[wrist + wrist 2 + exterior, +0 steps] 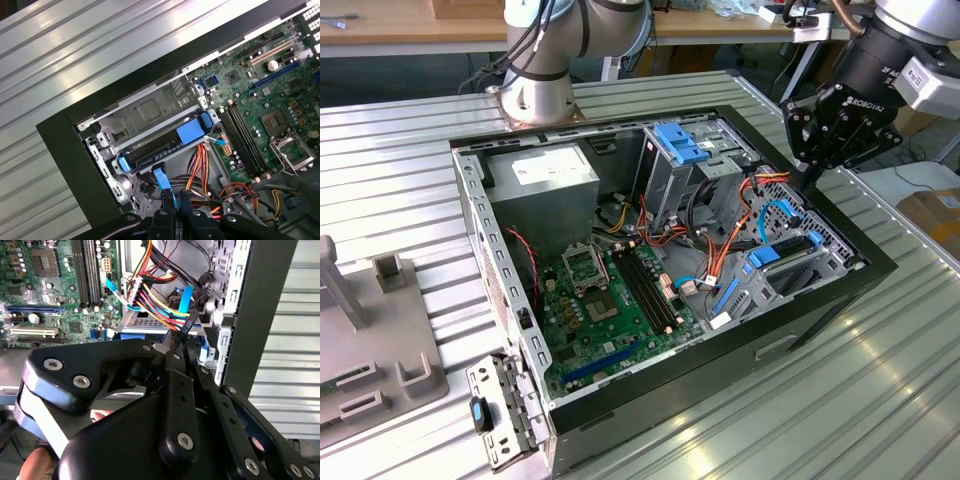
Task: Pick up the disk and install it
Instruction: 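Insert the first disk wire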
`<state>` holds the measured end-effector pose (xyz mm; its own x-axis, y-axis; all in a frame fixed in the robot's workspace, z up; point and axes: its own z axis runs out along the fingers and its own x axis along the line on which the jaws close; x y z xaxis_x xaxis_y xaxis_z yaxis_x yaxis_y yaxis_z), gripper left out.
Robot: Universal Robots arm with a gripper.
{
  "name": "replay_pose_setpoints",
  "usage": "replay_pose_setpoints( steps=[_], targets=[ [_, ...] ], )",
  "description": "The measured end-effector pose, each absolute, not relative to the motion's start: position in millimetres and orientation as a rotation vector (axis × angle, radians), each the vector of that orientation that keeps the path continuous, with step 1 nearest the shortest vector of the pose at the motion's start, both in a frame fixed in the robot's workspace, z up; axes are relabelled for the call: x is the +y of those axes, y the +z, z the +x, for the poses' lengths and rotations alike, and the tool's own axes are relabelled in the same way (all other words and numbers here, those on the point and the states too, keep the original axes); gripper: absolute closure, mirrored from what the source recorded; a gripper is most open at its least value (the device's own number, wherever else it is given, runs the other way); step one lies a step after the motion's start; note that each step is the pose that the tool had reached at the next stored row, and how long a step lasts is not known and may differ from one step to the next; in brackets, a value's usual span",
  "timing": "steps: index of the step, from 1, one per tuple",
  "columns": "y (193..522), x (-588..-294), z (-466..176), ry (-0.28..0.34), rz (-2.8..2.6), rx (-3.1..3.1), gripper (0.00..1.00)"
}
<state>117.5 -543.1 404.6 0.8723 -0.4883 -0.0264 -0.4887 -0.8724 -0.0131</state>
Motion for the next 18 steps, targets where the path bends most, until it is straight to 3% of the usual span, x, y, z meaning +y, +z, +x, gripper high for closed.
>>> replay_pose_setpoints(
  steps=[18],
  targets=[
    [403.2,-543.2,115.0,0.026,-2.793,1.392,0.84]
  ],
)
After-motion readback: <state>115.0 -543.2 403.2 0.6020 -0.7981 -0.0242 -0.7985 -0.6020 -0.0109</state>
